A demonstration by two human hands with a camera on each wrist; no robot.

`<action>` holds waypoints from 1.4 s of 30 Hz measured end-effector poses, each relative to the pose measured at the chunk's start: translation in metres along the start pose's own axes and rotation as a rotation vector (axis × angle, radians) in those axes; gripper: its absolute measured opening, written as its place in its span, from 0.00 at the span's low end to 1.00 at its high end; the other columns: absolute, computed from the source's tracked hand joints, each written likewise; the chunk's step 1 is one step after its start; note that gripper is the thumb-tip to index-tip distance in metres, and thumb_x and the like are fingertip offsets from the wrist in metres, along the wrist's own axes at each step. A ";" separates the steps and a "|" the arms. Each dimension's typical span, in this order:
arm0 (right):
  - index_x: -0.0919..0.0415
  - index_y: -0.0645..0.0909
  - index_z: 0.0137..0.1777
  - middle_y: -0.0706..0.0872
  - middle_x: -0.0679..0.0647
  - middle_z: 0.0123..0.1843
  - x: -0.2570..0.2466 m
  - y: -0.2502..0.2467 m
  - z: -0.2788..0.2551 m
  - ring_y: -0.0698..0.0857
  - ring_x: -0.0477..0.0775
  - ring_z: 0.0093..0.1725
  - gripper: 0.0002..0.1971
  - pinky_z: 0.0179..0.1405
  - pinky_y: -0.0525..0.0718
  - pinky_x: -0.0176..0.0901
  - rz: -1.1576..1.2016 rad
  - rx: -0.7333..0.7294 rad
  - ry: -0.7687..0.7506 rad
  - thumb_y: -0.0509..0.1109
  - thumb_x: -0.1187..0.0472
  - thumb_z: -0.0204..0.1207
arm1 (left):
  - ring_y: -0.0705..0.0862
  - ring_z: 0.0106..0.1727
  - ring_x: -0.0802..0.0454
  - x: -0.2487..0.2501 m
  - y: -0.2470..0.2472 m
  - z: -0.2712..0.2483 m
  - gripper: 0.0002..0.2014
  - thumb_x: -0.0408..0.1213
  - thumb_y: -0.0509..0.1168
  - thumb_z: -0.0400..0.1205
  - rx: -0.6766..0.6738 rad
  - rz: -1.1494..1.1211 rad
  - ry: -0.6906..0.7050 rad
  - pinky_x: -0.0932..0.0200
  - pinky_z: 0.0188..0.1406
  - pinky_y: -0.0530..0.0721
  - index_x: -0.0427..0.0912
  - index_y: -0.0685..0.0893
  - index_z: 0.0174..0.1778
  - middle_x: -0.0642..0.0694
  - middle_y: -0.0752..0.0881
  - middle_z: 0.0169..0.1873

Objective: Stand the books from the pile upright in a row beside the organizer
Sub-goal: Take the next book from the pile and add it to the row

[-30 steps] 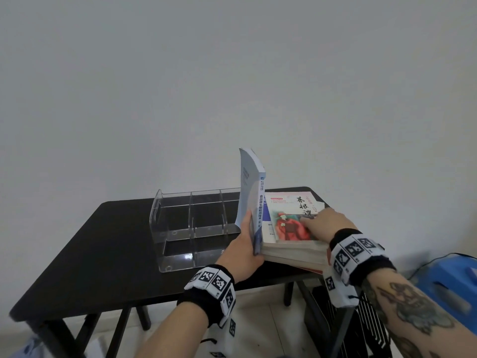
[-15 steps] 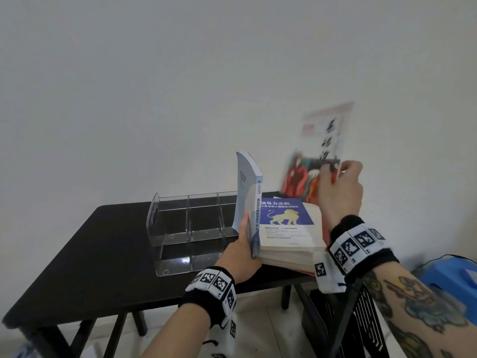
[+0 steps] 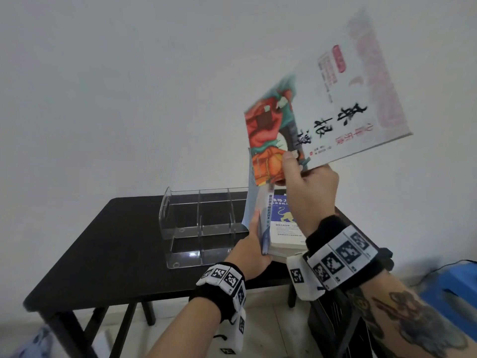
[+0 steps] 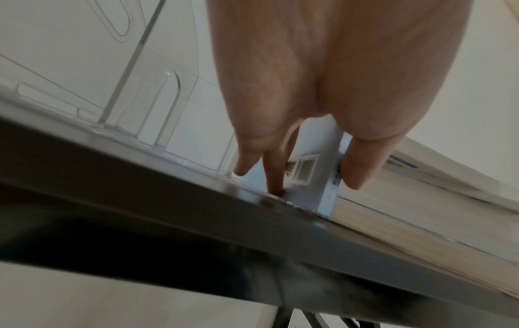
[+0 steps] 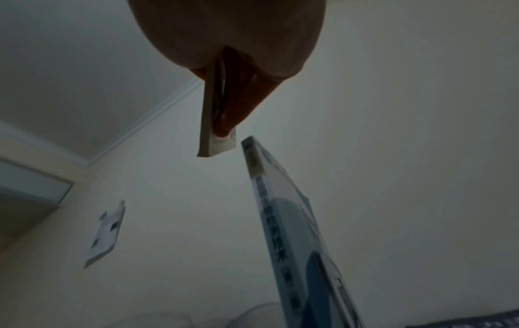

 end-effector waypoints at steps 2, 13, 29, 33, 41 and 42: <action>0.60 0.69 0.20 0.70 0.48 0.13 -0.006 0.015 -0.009 0.74 0.47 0.17 0.26 0.20 0.66 0.28 -0.146 -0.088 -0.082 0.66 0.57 0.81 | 0.90 0.48 0.44 -0.002 0.000 0.001 0.56 0.36 0.67 0.81 0.008 -0.002 -0.015 0.59 0.46 0.80 0.62 0.22 0.81 0.41 0.89 0.48; 0.50 0.30 0.82 0.87 0.55 0.35 0.046 0.059 -0.056 0.83 0.52 0.24 0.39 0.27 0.86 0.47 -0.726 -0.469 -0.142 0.56 0.57 0.84 | 0.69 0.77 0.72 0.005 -0.013 -0.021 0.54 0.27 0.75 0.77 0.141 -0.385 0.155 0.80 0.60 0.77 0.62 0.38 0.79 0.60 0.63 0.77; 0.40 0.43 0.77 0.89 0.47 0.37 0.081 0.045 -0.073 0.87 0.50 0.30 0.32 0.33 0.83 0.46 -0.489 -0.447 -0.111 0.57 0.42 0.79 | 0.79 0.61 0.83 -0.002 0.001 -0.008 0.63 0.24 0.75 0.74 -0.100 -0.329 0.147 0.71 0.56 0.83 0.55 0.27 0.83 0.74 0.68 0.69; 0.54 0.64 0.71 0.84 0.42 0.37 0.073 0.024 -0.069 0.82 0.51 0.30 0.27 0.35 0.81 0.48 -0.426 -0.381 -0.196 0.49 0.47 0.72 | 0.88 0.60 0.47 -0.007 0.001 0.005 0.66 0.26 0.76 0.69 -0.060 -0.379 0.111 0.46 0.51 0.91 0.61 0.28 0.82 0.53 0.73 0.74; 0.63 0.73 0.66 0.79 0.61 0.63 0.156 -0.015 -0.022 0.76 0.63 0.61 0.24 0.59 0.77 0.54 -0.940 -0.336 0.211 0.59 0.45 0.79 | 0.70 0.77 0.52 -0.010 -0.002 0.023 0.71 0.32 0.81 0.60 -0.027 -0.409 0.040 0.44 0.75 0.78 0.62 0.33 0.85 0.50 0.65 0.78; 0.63 0.73 0.67 0.77 0.63 0.65 0.171 -0.017 -0.023 0.74 0.64 0.63 0.30 0.61 0.76 0.55 -1.017 -0.419 0.312 0.59 0.39 0.77 | 0.66 0.77 0.53 -0.012 -0.003 0.024 0.71 0.31 0.81 0.61 -0.009 -0.384 0.011 0.46 0.78 0.74 0.61 0.33 0.85 0.48 0.62 0.76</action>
Point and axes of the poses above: each hand's wrist, its own z-axis towards the middle knuckle, its own y-axis out of the palm, x = y × z, the point moved 9 cm from there along z, towards the middle knuckle
